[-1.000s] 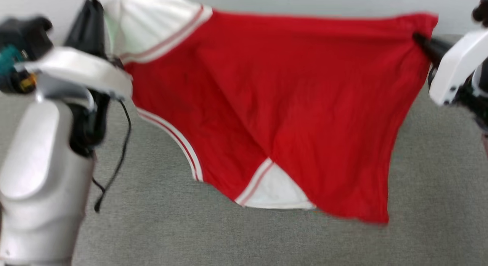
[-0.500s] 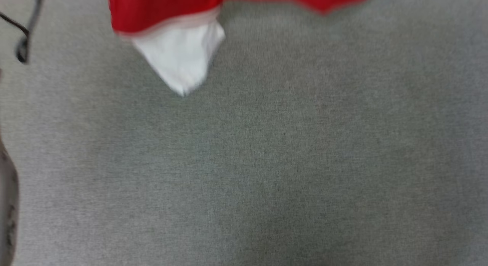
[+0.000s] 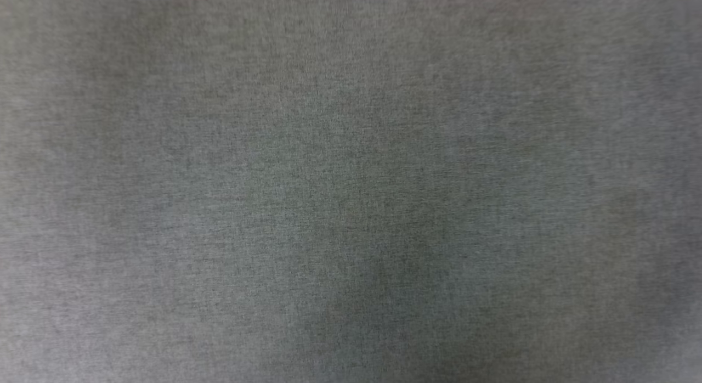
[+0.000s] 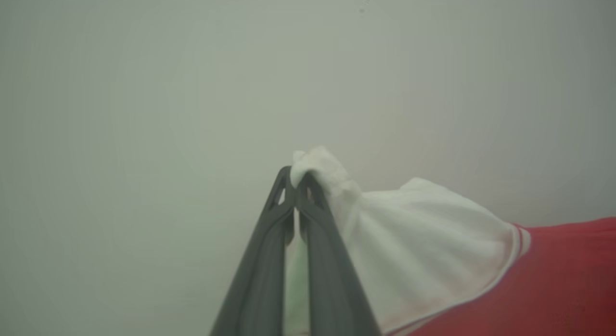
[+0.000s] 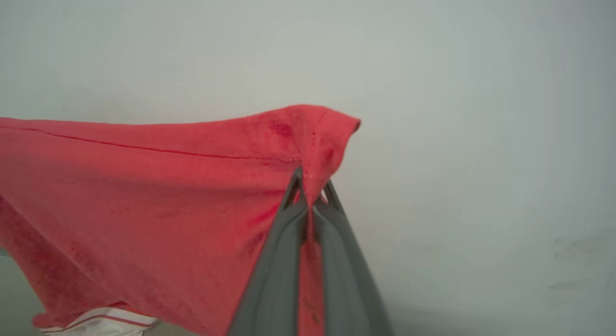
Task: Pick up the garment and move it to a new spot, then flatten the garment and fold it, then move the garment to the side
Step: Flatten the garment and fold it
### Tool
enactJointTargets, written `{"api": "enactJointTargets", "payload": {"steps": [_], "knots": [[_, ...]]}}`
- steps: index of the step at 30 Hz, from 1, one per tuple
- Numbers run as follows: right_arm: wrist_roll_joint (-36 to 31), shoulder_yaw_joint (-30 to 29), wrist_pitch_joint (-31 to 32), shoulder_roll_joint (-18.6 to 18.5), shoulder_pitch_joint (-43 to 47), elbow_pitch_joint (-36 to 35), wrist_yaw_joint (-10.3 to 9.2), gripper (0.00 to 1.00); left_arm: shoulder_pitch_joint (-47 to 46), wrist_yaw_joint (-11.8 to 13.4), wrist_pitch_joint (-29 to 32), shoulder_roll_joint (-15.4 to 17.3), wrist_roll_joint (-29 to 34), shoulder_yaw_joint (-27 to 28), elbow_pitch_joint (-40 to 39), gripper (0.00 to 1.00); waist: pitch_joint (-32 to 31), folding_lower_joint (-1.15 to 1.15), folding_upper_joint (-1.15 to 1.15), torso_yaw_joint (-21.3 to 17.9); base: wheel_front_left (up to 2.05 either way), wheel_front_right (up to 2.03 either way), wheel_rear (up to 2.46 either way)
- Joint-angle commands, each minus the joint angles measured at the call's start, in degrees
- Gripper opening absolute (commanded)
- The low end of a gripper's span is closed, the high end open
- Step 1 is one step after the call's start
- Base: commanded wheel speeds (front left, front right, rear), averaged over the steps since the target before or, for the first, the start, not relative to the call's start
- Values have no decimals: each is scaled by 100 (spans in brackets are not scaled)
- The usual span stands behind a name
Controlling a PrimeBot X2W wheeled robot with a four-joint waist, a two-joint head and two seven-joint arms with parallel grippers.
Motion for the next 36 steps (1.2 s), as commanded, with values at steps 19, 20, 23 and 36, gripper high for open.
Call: {"api": "enactJointTargets", "payload": {"steps": [19, 20, 23, 36], "knots": [[934, 1801, -1033, -68, 1062, 1524, -7, 0, 1831, -274, -903, -494, -641, 68, 1118, 0, -553, -1, 0, 250, 0, 0, 0], [982, 1896, -1092, -56, 1296, 1546, -6, 0, 2078, -308, -954, -505, -715, 94, 1190, 0, -718, -1, 0, 248, 0, 0, 0], [1167, 2117, -1264, -52, 1899, 1509, -7, 0, 2751, -416, -1076, -515, -851, 130, 1311, 0, -1166, -1, 0, 245, 0, 0, 0], [1745, 2699, -1704, -274, 4636, 891, -9, 0, 6099, -301, -1135, -283, -1336, 375, 534, 0, -2746, -1, 0, 227, 0, 0, 0]]}}
